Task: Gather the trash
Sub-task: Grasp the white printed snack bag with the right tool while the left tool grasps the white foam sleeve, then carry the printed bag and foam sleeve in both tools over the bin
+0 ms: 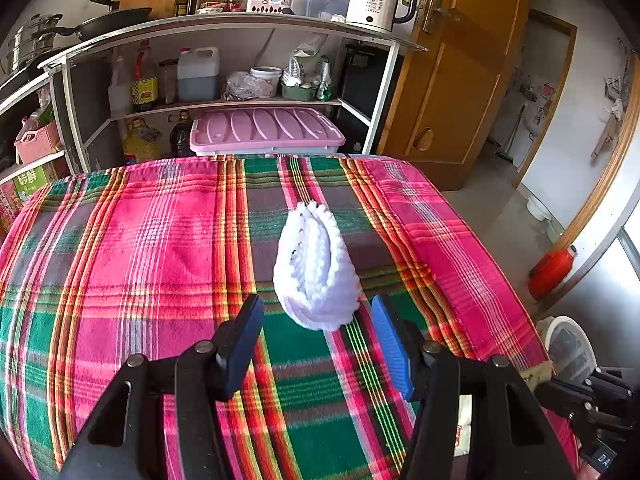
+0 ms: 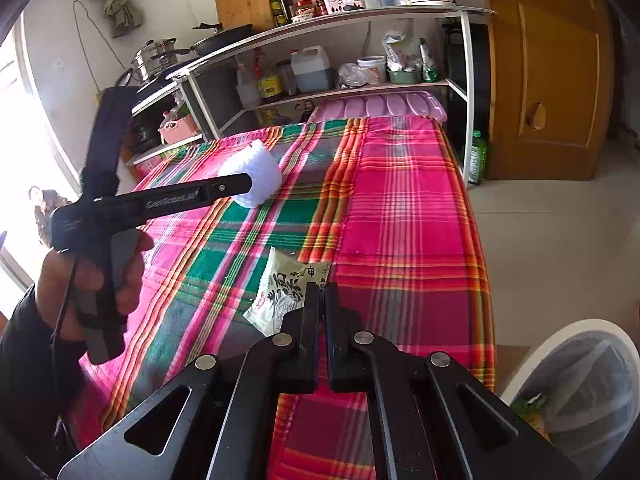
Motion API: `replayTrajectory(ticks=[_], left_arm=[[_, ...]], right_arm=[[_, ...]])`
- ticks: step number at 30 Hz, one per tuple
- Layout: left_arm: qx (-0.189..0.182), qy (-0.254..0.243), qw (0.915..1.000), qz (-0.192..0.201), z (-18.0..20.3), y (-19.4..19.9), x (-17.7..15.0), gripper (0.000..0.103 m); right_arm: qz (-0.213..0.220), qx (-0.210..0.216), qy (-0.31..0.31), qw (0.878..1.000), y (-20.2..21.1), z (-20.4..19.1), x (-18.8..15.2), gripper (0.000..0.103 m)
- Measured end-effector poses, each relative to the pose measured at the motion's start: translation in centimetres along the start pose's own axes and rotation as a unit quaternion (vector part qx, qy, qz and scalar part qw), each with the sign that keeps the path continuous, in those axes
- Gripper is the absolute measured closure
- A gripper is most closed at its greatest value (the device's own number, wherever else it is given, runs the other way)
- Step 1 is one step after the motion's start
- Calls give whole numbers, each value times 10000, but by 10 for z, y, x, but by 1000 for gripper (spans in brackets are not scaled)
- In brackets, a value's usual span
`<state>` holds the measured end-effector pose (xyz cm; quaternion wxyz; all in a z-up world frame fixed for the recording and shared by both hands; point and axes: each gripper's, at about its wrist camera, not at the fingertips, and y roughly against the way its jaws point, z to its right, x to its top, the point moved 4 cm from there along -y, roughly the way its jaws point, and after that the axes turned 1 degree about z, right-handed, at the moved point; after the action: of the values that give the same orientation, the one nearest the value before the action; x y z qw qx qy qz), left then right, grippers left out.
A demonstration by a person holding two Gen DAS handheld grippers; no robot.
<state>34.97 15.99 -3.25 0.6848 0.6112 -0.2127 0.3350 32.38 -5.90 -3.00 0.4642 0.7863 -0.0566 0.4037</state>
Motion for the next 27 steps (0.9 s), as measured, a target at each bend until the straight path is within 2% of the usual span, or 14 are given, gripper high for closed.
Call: replayTrajectory(ticks=[6,8,9,10,12,18,27], left_arm=[[98,128,9998,-126,-4,-25,6,45],[71,89,9999,-114,-2,-27,5,55],[76,53,9999,-123,-1,-28,5,66],[69,17,9999,-117,0,-27,5,72],[79,-85,9999,-67,5,-24,4,78],[-82,-224,9997,67,22,3,-4,81],[-485,-450,9972,360,60,70,-26,81]], right_arm=[[38,-39,-140,9999,4,12,-2,101],[52,-45,-186,9998,5,15,-3,101],[61,-43,-203,9998,6,16,-3,101],[73,-45,-220,9997,7,17,-4,101],[100,-53,-238,9997,10,17,-5,101],[235,-100,-237,9994,26,14,-4,101],[456,-213,-273,9984,63,14,-12,102]])
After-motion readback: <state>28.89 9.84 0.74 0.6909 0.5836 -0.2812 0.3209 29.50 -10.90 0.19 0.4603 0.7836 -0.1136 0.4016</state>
